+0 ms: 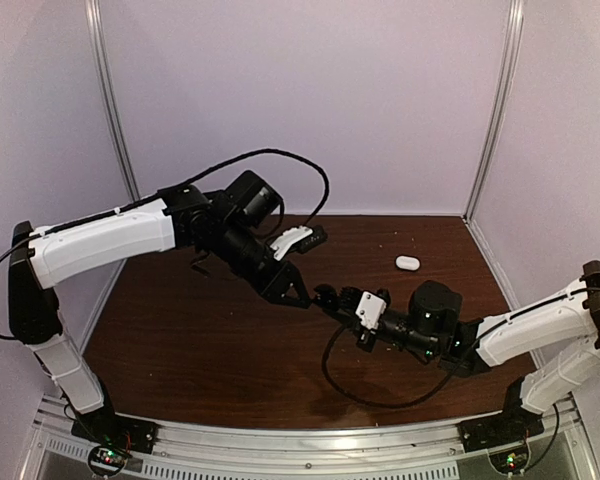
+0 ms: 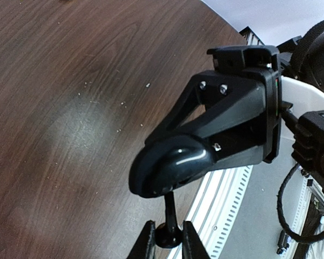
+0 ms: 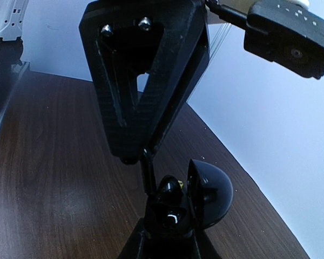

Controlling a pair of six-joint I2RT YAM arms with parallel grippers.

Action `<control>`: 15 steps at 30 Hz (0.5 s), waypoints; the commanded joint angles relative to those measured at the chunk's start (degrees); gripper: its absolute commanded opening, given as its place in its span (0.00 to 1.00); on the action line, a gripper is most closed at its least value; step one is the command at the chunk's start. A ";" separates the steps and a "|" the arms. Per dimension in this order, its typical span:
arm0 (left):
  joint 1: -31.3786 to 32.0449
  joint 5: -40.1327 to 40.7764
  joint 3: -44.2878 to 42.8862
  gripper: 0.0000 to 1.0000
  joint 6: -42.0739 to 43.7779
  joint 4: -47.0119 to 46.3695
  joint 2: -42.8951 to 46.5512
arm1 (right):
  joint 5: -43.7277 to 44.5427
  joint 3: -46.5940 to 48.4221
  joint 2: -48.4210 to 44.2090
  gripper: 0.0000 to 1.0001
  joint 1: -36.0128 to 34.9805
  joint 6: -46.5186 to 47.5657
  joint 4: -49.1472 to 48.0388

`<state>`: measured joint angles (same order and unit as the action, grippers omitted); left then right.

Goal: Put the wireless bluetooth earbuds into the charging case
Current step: Insert the right earbud into the right side groove of the charging case.

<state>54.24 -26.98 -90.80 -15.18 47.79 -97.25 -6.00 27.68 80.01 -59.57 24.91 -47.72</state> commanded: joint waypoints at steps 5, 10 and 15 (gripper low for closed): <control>0.43 1.81 -1.58 0.09 -1.21 -0.67 -1.59 | 3.31 3.83 1.66 0.00 -1.78 1.34 2.03; 0.46 1.29 -1.17 0.09 -1.71 -1.21 -1.62 | 4.69 4.21 2.63 0.00 -2.60 1.22 2.46; 0.49 1.19 -1.22 0.09 -1.87 -1.13 -1.32 | 5.73 4.21 2.80 0.00 -2.74 1.58 2.96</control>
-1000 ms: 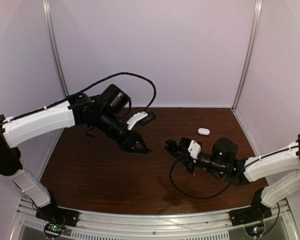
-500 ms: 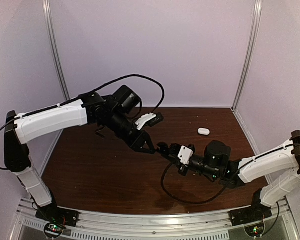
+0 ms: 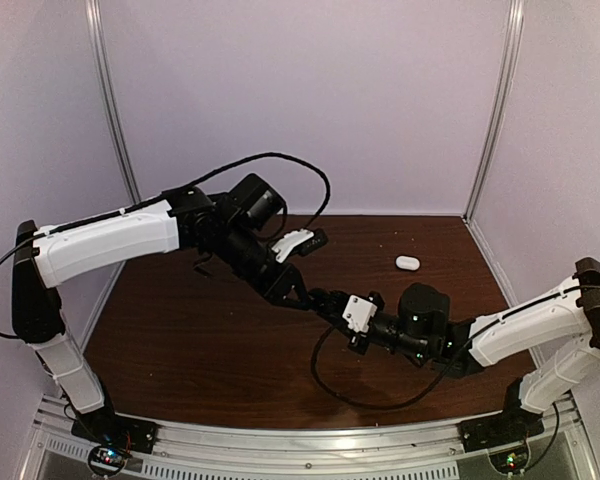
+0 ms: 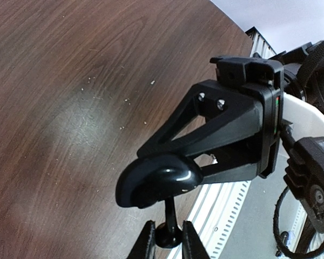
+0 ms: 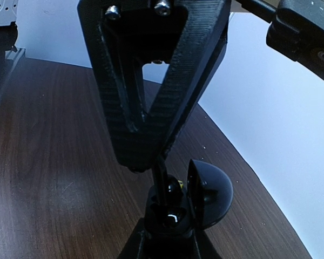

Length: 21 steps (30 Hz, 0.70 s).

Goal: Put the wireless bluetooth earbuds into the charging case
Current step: Insert the right earbud into the right side groove of the charging case.

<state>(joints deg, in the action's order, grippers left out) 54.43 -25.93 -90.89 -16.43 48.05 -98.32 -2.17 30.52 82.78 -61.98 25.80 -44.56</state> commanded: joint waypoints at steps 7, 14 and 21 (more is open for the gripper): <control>0.33 1.22 -1.48 0.08 -0.56 0.23 -1.21 | 3.22 1.57 -0.47 0.00 -0.34 0.93 0.24; 0.32 2.02 -2.49 0.09 -0.89 1.21 -2.13 | 3.21 2.47 -0.19 0.00 -0.49 1.34 0.94; 0.26 2.72 -2.84 0.09 -1.24 1.45 -2.54 | 3.95 2.93 0.08 0.00 -0.94 1.81 1.66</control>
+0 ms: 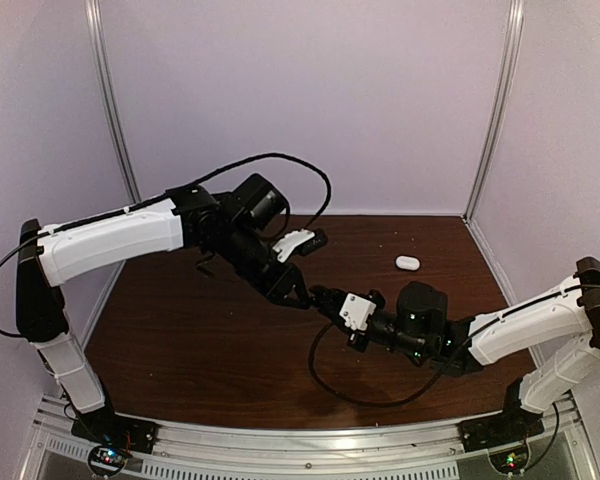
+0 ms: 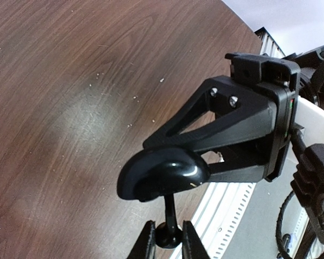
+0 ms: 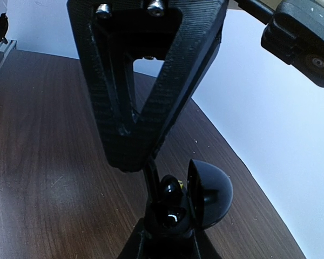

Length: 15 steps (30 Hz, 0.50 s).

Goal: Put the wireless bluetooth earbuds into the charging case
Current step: Insert the right earbud into the right side groove of the charging case.

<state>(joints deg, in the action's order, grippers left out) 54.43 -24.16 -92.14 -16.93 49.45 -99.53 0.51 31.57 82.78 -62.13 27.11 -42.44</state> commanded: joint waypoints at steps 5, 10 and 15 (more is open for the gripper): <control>0.40 0.85 -1.83 0.09 -1.08 0.04 -1.88 | 1.76 2.74 0.31 0.00 -0.93 0.74 0.38; 0.36 1.16 -1.91 0.09 -1.18 0.05 -2.03 | 2.13 3.09 0.62 0.00 -1.23 1.01 0.68; 0.45 1.73 -2.32 0.09 -1.59 -0.01 -2.32 | 2.44 3.50 1.08 0.00 -1.71 1.68 1.28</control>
<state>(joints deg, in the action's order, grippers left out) 54.50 -23.79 -92.51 -17.63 49.89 -100.77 2.52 32.75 83.31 -62.78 28.21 -39.53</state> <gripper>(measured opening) 0.138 0.199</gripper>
